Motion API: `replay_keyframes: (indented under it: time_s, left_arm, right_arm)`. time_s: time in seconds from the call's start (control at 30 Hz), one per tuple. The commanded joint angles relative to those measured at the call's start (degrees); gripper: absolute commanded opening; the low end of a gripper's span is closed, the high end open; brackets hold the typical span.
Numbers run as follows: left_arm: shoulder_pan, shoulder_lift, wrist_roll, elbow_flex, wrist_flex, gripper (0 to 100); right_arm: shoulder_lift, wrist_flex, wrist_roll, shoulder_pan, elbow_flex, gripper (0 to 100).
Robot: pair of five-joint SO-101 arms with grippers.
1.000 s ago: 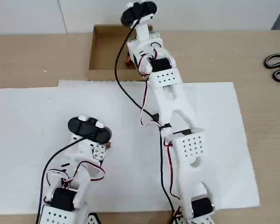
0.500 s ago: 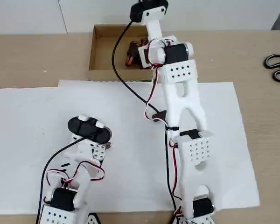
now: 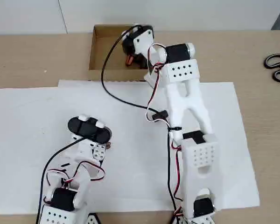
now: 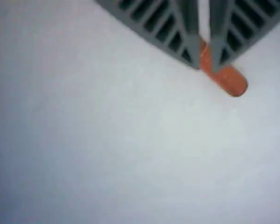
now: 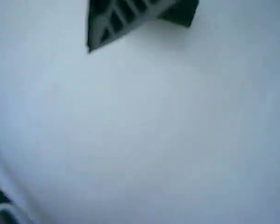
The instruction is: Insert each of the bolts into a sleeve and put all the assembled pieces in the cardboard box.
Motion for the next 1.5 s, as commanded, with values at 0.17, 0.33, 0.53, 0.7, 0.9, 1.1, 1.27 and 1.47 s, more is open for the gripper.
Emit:
replay_keyframes:
  time_s: [0.17,0.33,0.53,0.7,0.9,1.1,1.27,1.47]
  left_arm:
    - [-0.3,-0.7,-0.3,-0.3,0.4,1]
    - [-0.3,-0.7,-0.3,-0.3,0.4,1]
    - [-0.4,-0.7,-0.3,-0.3,0.4,1]
    - [-2.6,-0.7,-0.2,-0.3,0.3,1]
    - [-2.6,-0.7,-0.2,-0.3,0.3,1]
    - [-3.2,-0.7,-0.2,-0.3,0.3,1]
    - [-6.7,-0.7,-0.1,-0.3,-0.6,1]
    - [-6.7,-0.7,-0.1,-0.3,-0.7,1]
  right_arm:
    - [-15.0,0.0,18.8,0.3,24.1,19.8]
    - [-16.5,0.0,26.3,1.3,28.2,19.8]
    - [-15.8,0.0,33.7,0.9,28.3,19.8]
    - [-12.6,0.0,36.8,1.1,28.3,19.8]
    - [-8.7,-0.7,38.4,0.3,28.3,19.9]
    - [-5.7,-1.6,38.9,-0.7,28.3,19.9]
    - [-4.9,-3.3,38.9,-2.2,28.3,19.9]
    - [-4.7,-4.4,39.0,-3.2,28.3,19.9]
